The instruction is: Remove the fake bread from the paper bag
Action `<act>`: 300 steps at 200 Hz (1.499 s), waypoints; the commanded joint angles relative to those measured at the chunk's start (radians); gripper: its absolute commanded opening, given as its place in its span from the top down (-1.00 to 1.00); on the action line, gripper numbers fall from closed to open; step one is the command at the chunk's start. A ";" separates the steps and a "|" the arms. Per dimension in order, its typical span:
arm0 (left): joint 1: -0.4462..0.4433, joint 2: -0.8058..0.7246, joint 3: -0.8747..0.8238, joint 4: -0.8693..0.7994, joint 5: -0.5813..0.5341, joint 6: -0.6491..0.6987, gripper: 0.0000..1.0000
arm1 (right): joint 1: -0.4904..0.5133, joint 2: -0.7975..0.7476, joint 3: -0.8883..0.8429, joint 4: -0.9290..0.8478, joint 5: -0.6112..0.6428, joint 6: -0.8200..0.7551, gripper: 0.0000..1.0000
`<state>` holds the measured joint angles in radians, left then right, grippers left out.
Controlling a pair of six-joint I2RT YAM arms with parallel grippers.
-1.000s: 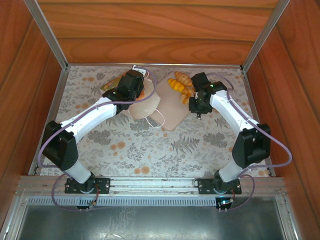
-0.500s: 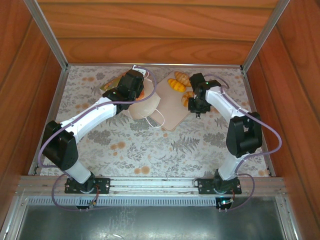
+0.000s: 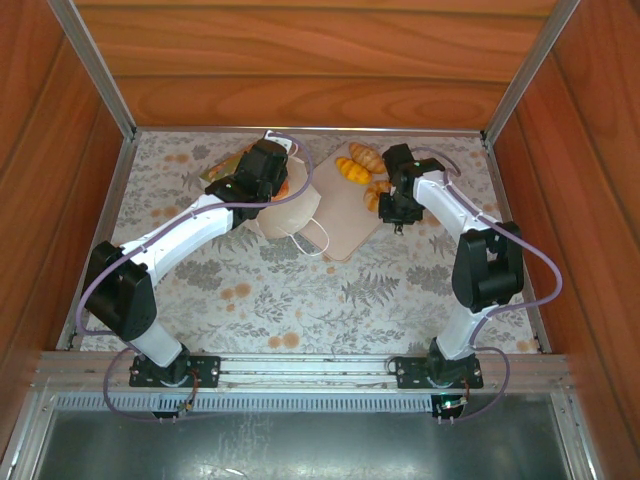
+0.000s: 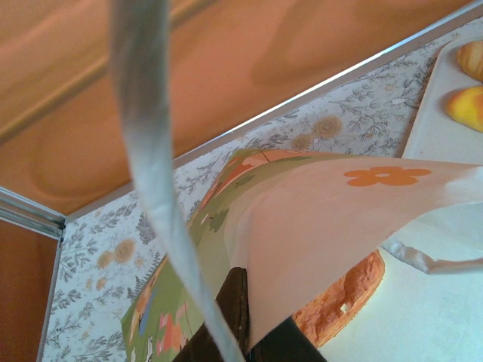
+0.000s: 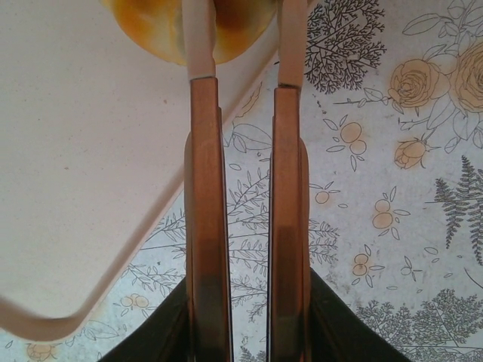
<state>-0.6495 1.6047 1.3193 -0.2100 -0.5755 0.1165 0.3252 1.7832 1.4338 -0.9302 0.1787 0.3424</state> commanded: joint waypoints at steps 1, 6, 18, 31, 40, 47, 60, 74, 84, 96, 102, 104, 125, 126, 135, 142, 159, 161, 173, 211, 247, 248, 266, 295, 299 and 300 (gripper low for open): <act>-0.006 0.007 0.020 -0.014 -0.017 0.006 1.00 | -0.010 -0.005 0.025 0.004 -0.026 0.002 0.31; -0.006 0.008 0.020 -0.015 -0.014 0.006 1.00 | -0.010 -0.005 0.027 0.000 -0.029 0.003 0.28; -0.007 0.008 0.020 -0.017 -0.013 0.007 1.00 | -0.010 -0.011 0.035 -0.012 -0.035 0.006 0.20; -0.006 0.009 0.021 -0.017 -0.013 0.008 1.00 | -0.009 -0.016 0.043 -0.026 -0.035 0.012 0.15; -0.006 0.009 0.021 -0.018 -0.013 0.008 1.00 | -0.010 -0.022 0.046 -0.032 -0.035 0.013 0.14; -0.006 0.008 0.021 -0.019 -0.013 0.010 1.00 | -0.010 -0.028 0.046 -0.032 -0.035 0.015 0.14; -0.006 0.006 0.021 -0.018 -0.014 0.011 1.00 | -0.010 -0.040 0.048 -0.035 -0.035 0.018 0.13; -0.006 0.004 0.021 -0.020 -0.016 0.012 1.00 | -0.010 -0.056 0.048 -0.036 -0.037 0.021 0.13; -0.006 0.003 0.023 -0.020 -0.019 0.012 1.00 | -0.010 -0.067 0.050 -0.038 -0.043 0.021 0.12; -0.006 0.001 0.023 -0.020 -0.021 0.016 1.00 | -0.009 -0.082 0.050 -0.043 -0.048 0.024 0.12; -0.006 0.000 0.023 -0.020 -0.020 0.017 1.00 | -0.010 -0.090 0.050 -0.046 -0.048 0.027 0.12; -0.007 -0.001 0.023 -0.020 -0.021 0.017 1.00 | -0.010 -0.093 0.051 -0.048 -0.048 0.027 0.12; -0.006 -0.002 0.024 -0.020 -0.022 0.016 1.00 | -0.009 -0.140 0.041 -0.055 -0.059 0.039 0.13; -0.006 -0.002 0.024 -0.020 -0.021 0.017 1.00 | -0.009 -0.145 0.040 -0.055 -0.061 0.039 0.14; -0.006 -0.002 0.026 -0.019 -0.019 0.016 1.00 | -0.010 -0.169 0.030 -0.052 -0.074 0.044 0.15; -0.006 -0.001 0.027 -0.020 -0.020 0.017 1.00 | -0.009 -0.186 0.022 -0.047 -0.089 0.047 0.16; -0.006 0.003 0.031 -0.021 -0.017 0.017 1.00 | -0.008 -0.232 -0.002 -0.037 -0.139 0.058 0.18; -0.006 0.004 0.032 -0.020 -0.017 0.017 1.00 | -0.008 -0.237 -0.006 -0.035 -0.146 0.059 0.18; -0.006 0.006 0.032 -0.020 -0.015 0.018 1.00 | -0.008 -0.272 -0.023 -0.026 -0.194 0.066 0.19; -0.006 0.004 0.032 -0.021 -0.012 0.009 1.00 | 0.001 -0.414 -0.118 0.051 -0.336 0.119 0.21; -0.006 0.004 0.031 -0.021 -0.012 0.005 1.00 | 0.029 -0.522 -0.192 0.117 -0.433 0.172 0.23; -0.006 0.004 0.031 -0.020 -0.012 0.005 1.00 | 0.031 -0.525 -0.193 0.118 -0.434 0.172 0.22; -0.006 0.002 0.027 -0.021 -0.011 0.000 1.00 | 0.068 -0.548 -0.210 0.130 -0.438 0.192 0.23; -0.006 -0.002 0.023 -0.020 -0.008 -0.008 1.00 | 0.170 -0.547 -0.219 0.149 -0.403 0.221 0.23; -0.006 -0.002 0.021 -0.020 -0.008 -0.008 1.00 | 0.185 -0.544 -0.218 0.153 -0.397 0.225 0.23; -0.006 -0.002 0.021 -0.020 -0.009 -0.008 1.00 | 0.190 -0.544 -0.219 0.154 -0.396 0.227 0.23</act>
<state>-0.6495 1.6047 1.3193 -0.2123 -0.5739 0.1261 0.4358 1.2430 1.2251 -0.8280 -0.2096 0.5270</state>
